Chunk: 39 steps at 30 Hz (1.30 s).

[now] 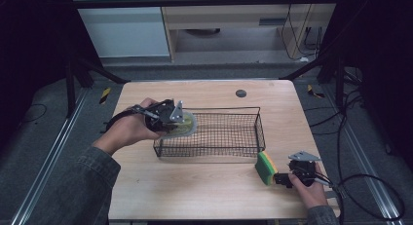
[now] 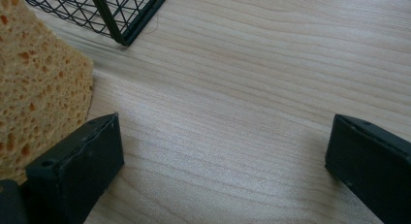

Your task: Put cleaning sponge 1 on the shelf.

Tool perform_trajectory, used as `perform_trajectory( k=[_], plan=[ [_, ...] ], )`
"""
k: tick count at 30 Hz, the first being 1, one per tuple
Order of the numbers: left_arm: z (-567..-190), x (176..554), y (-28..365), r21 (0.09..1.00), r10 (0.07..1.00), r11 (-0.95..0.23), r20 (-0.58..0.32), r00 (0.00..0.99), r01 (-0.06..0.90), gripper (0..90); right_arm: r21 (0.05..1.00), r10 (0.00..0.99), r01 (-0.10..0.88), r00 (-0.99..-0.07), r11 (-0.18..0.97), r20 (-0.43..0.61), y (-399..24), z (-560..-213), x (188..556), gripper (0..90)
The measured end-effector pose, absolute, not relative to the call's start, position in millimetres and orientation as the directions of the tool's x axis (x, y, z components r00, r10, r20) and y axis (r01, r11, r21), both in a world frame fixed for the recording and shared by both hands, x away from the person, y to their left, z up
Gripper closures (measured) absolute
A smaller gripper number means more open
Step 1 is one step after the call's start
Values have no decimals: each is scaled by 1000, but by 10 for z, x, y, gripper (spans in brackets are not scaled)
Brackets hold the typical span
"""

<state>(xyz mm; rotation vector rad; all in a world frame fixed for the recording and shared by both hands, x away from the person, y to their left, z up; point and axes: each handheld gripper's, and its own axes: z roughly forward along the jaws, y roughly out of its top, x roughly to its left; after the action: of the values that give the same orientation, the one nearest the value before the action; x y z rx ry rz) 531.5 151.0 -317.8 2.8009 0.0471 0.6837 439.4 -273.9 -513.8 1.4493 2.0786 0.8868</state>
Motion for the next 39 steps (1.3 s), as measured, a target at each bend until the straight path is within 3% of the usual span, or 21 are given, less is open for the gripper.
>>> perform_trajectory(
  k=[39],
  plan=[
    [-3445, 5380, 1456, 259, 87, -965, 408, 909, -24, 705, 723, 938, 647, -346, 242, -5, -2740, -5138, 4394, 4]
  ],
)
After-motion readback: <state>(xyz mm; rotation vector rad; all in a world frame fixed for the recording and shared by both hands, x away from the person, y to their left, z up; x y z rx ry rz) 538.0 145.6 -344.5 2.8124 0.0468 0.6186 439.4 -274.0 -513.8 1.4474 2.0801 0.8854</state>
